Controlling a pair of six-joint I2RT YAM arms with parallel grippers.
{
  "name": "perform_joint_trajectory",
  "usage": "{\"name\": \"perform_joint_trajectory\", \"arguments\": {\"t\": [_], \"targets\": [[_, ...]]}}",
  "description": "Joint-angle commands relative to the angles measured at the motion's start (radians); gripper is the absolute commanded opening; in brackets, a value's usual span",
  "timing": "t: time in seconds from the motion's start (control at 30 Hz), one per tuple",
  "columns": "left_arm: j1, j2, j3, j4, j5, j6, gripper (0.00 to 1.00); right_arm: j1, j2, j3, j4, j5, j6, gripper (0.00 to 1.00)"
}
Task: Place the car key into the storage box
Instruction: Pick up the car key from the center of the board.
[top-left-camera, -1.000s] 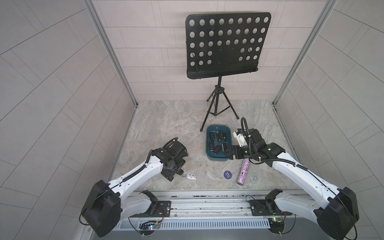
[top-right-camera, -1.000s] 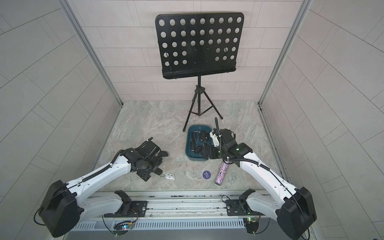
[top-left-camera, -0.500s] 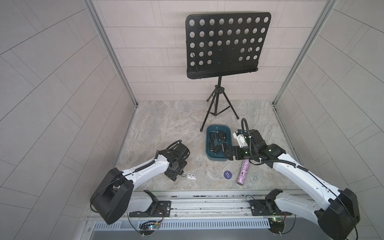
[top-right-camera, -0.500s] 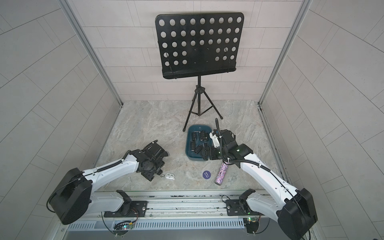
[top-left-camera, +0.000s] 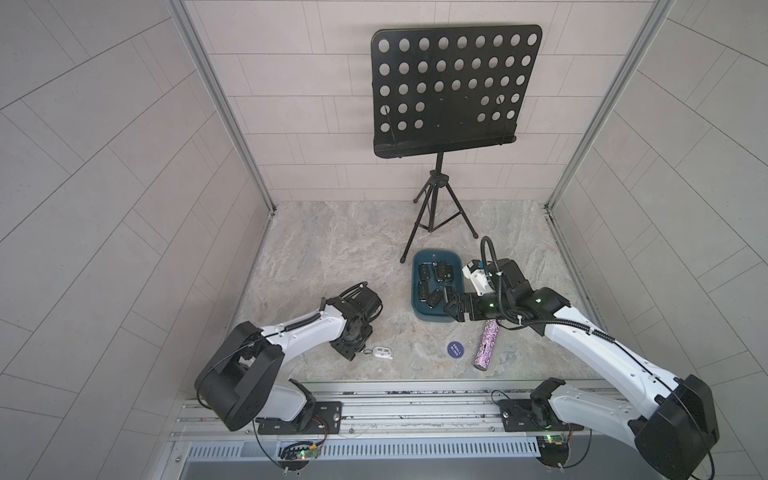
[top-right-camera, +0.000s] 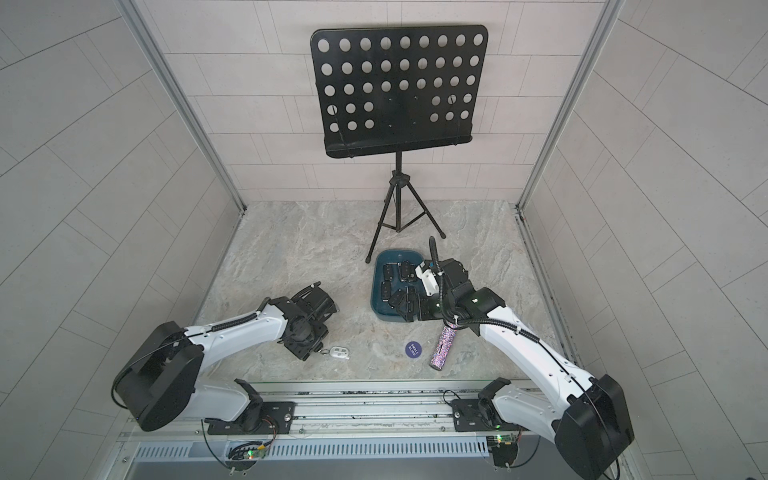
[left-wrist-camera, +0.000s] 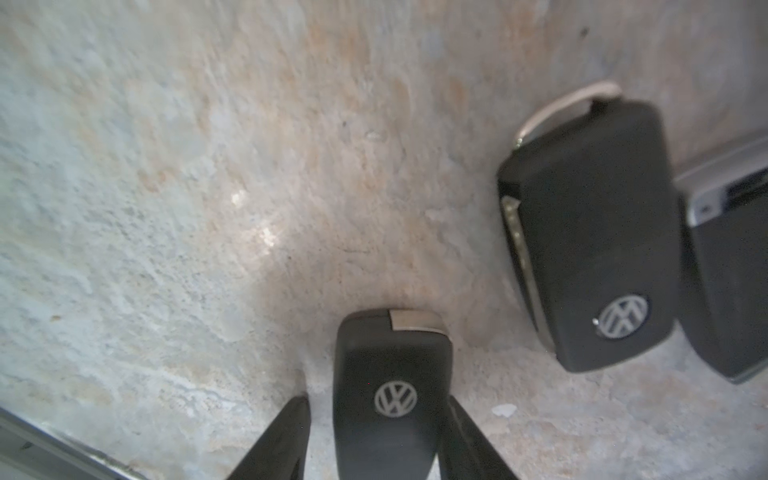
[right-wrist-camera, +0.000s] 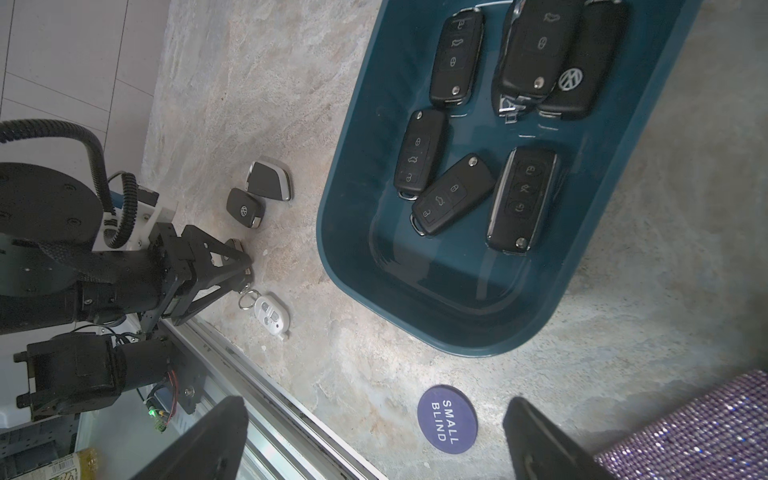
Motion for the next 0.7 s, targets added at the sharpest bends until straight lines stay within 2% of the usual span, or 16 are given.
{"name": "perform_joint_trajectory", "arguments": {"t": [0.0, 0.33, 0.67], "targets": [[-0.003, 0.032, -0.010, 0.013, -0.027, -0.004, 0.47, 0.004, 0.005, -0.009, 0.001, -0.009, 0.008, 1.00], [-0.003, 0.025, 0.032, -0.054, -0.049, -0.001, 0.42, 0.004, 0.016, 0.001, -0.004, -0.015, -0.003, 1.00], [-0.003, 0.000, 0.192, -0.170, -0.057, 0.037, 0.42, 0.004, 0.037, 0.026, -0.034, -0.009, -0.026, 1.00]]}}
